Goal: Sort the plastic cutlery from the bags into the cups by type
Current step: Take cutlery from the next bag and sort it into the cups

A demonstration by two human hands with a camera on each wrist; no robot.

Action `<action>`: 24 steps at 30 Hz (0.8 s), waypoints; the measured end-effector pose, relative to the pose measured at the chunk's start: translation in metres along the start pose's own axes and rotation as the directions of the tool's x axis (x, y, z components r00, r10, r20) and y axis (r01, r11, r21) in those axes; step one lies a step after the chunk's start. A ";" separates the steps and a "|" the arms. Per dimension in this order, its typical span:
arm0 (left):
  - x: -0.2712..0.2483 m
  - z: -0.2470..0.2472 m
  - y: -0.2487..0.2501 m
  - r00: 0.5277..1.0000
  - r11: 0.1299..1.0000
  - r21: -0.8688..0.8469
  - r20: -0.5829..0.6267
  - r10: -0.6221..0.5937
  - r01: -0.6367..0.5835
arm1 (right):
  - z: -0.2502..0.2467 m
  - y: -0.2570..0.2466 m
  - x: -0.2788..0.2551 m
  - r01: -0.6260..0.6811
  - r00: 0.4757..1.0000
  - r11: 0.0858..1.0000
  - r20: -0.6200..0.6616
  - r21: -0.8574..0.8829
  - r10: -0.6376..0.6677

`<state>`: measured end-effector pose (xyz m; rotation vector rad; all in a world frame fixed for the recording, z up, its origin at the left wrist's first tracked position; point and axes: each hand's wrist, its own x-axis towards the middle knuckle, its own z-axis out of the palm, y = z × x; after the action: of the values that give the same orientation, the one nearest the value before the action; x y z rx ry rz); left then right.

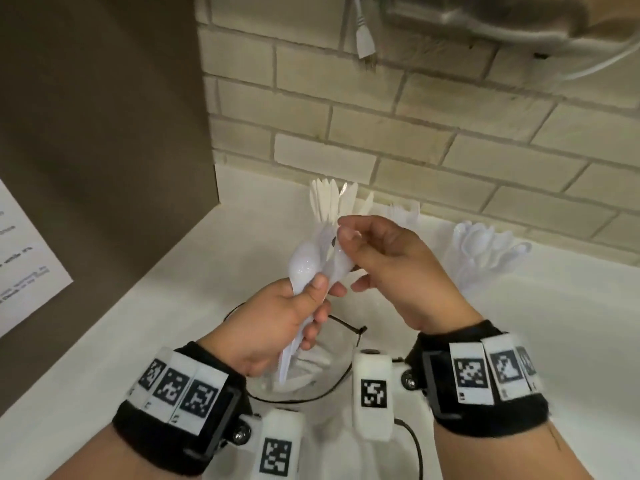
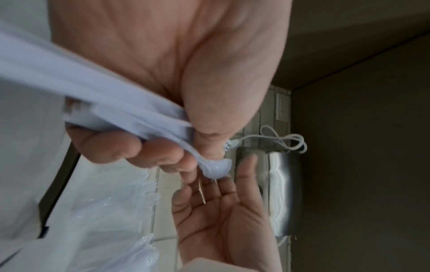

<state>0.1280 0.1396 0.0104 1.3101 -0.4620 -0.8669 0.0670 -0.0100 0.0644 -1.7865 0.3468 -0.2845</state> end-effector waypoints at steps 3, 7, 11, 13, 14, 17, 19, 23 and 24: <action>-0.001 0.008 -0.004 1.000 1.000 0.029 0.023 -0.007 0.006 | -0.004 0.010 -0.016 -0.011 1.000 0.999 -0.014 0.034 0.012; -0.004 0.021 -0.008 0.998 0.993 -0.114 0.040 -0.039 0.043 | -0.008 0.021 -0.030 0.006 0.996 0.995 -0.085 0.102 0.003; -0.004 0.030 -0.010 1.000 0.996 -0.084 0.014 -0.010 0.011 | -0.009 0.023 -0.040 -0.004 0.988 0.975 -0.150 0.223 0.038; -0.003 0.031 -0.013 1.000 0.999 0.022 -0.016 0.026 -0.025 | -0.009 0.022 -0.042 -0.025 0.979 0.972 -0.189 0.233 0.071; -0.003 0.031 -0.014 0.999 0.996 0.081 -0.025 0.044 -0.042 | -0.009 0.022 -0.043 -0.029 0.975 0.978 -0.209 0.207 0.073; -0.003 0.033 -0.019 0.995 0.969 0.232 -0.039 0.094 -0.082 | -0.008 0.023 -0.042 -0.033 0.967 0.997 -0.251 0.074 0.051; -0.003 0.034 -0.021 0.989 0.939 0.326 -0.058 0.134 -0.109 | -0.007 0.024 -0.040 -0.041 0.956 0.999 -0.290 0.021 0.046; -0.002 0.032 -0.024 0.980 0.860 0.490 -0.054 0.193 -0.142 | -0.009 0.023 -0.033 -0.064 0.939 0.998 -0.339 -0.010 0.057; -0.002 0.031 -0.025 0.978 0.851 0.505 -0.059 0.202 -0.145 | -0.010 0.023 -0.032 -0.065 0.941 0.998 -0.334 -0.024 0.053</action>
<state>0.0974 0.1208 -0.0061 1.7497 -0.7395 -0.5313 0.0317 -0.0120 0.0442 -1.7577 0.6480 -0.5437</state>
